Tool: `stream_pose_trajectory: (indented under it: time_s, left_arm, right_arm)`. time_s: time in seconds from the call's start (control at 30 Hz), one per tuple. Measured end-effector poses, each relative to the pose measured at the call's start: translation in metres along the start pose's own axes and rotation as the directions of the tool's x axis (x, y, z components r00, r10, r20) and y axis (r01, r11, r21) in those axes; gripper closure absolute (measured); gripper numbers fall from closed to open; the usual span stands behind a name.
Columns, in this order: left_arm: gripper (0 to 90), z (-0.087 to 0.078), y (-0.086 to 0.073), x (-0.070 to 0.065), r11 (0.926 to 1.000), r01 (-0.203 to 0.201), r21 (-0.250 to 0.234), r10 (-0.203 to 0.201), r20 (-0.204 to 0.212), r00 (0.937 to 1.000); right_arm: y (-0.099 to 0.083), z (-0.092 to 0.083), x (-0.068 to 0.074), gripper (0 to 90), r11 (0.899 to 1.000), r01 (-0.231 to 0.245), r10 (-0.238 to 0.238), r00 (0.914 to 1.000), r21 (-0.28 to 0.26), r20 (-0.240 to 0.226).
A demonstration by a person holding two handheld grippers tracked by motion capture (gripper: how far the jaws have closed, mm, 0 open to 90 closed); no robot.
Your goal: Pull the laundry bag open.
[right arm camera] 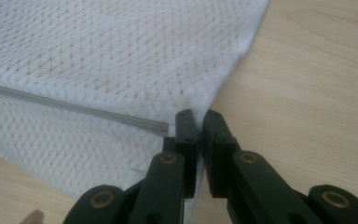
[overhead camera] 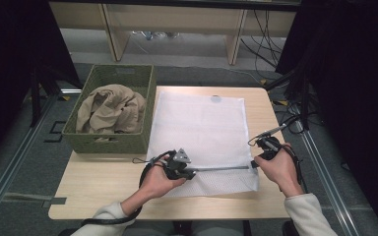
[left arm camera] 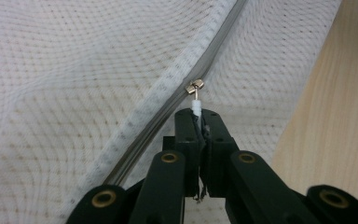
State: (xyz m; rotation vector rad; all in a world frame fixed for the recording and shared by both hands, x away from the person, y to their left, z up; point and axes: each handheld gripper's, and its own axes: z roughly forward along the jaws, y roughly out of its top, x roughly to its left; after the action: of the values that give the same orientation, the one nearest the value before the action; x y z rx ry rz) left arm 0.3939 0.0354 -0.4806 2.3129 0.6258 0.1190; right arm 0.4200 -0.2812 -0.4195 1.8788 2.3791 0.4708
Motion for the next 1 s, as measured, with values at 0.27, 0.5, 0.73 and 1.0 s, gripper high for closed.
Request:
stream_pose_trajectory:
  time_s: [0.27, 0.5, 0.73, 1.0]
  left_arm:
    - [86.6, -0.003, -0.006, 0.002, 0.9993, 0.034, -0.014, -0.034, -0.008, 0.9994]
    - [86.6, -0.007, -0.009, 0.005, 0.9999, 0.016, 0.004, -0.016, -0.013, 0.9998]
    - [86.6, -0.01, -0.012, 0.01, 0.9996, 0.028, 0.008, -0.028, -0.02, 0.9994]
    - [86.7, -0.013, -0.015, 0.011, 0.9993, 0.036, -0.001, -0.036, -0.025, 0.999]
  right_arm:
    - [0.0, 0.001, 0.0, 86.6, 1.0, 0.006, -0.006, 1.0, 0.003, -0.002]
    - [0.0, 0.002, 0.0, 86.5, 1.0, 0.014, -0.014, 0.9999, -0.001, -0.005]
    - [0.001, 0.005, -0.004, 86.6, 0.997, 0.07, -0.07, 0.9975, -0.034, 0.006]
    - [0.001, 0.005, -0.003, 86.6, 0.999, 0.031, -0.031, 0.9995, -0.009, 0.002]
